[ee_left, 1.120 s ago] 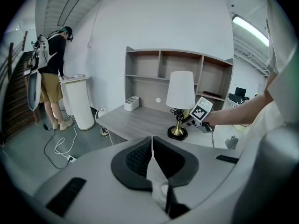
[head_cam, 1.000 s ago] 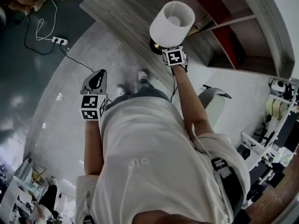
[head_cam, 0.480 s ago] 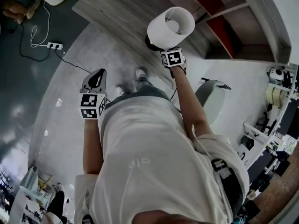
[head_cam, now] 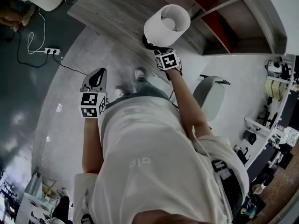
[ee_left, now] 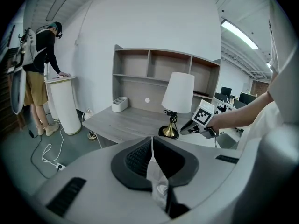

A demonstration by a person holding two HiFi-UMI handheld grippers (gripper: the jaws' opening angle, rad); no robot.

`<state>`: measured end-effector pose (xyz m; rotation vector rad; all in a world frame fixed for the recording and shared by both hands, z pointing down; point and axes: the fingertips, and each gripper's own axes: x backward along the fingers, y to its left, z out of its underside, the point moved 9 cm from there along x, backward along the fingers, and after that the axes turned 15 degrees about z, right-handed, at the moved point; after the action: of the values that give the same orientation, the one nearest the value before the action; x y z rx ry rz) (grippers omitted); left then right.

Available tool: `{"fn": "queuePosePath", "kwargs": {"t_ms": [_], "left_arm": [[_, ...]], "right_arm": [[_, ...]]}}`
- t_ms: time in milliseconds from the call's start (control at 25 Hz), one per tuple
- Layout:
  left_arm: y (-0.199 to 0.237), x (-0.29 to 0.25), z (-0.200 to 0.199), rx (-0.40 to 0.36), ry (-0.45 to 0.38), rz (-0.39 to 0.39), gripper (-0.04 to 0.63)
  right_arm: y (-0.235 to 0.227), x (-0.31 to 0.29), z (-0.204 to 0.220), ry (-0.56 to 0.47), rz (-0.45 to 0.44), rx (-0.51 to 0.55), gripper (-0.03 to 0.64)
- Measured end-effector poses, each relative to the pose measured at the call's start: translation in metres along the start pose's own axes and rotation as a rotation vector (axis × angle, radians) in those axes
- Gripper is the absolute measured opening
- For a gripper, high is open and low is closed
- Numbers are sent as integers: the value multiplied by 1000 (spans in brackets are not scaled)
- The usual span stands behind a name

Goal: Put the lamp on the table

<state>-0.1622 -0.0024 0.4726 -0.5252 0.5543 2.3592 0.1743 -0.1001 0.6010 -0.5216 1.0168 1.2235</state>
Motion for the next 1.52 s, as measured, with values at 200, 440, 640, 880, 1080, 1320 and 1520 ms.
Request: {"fn": "queuePosePath", "kwargs": {"t_ms": [200, 440, 640, 880, 1080, 1320, 1520], "left_arm": [[6, 4, 0, 3, -15, -8, 26], [12, 11, -3, 12, -48, -22, 26], [10, 20, -11, -1, -106, -36, 26], [8, 40, -31, -29, -235, -81, 20], [7, 54, -43, -25, -329, -91, 15], [4, 61, -53, -47, -363, -101, 15], [5, 64, -56, -68, -374, -116, 15]], "right_arm": [[32, 24, -16, -88, -111, 47, 37], [65, 71, -51, -280, -240, 99, 29], [84, 120, -80, -485, -360, 125, 28], [79, 169, -106, -677, -393, 51, 28], [73, 193, -112, -756, -421, 8, 28], [70, 206, -114, -799, -426, 32, 28], [68, 210, -116, -819, -399, 39, 28]]}}
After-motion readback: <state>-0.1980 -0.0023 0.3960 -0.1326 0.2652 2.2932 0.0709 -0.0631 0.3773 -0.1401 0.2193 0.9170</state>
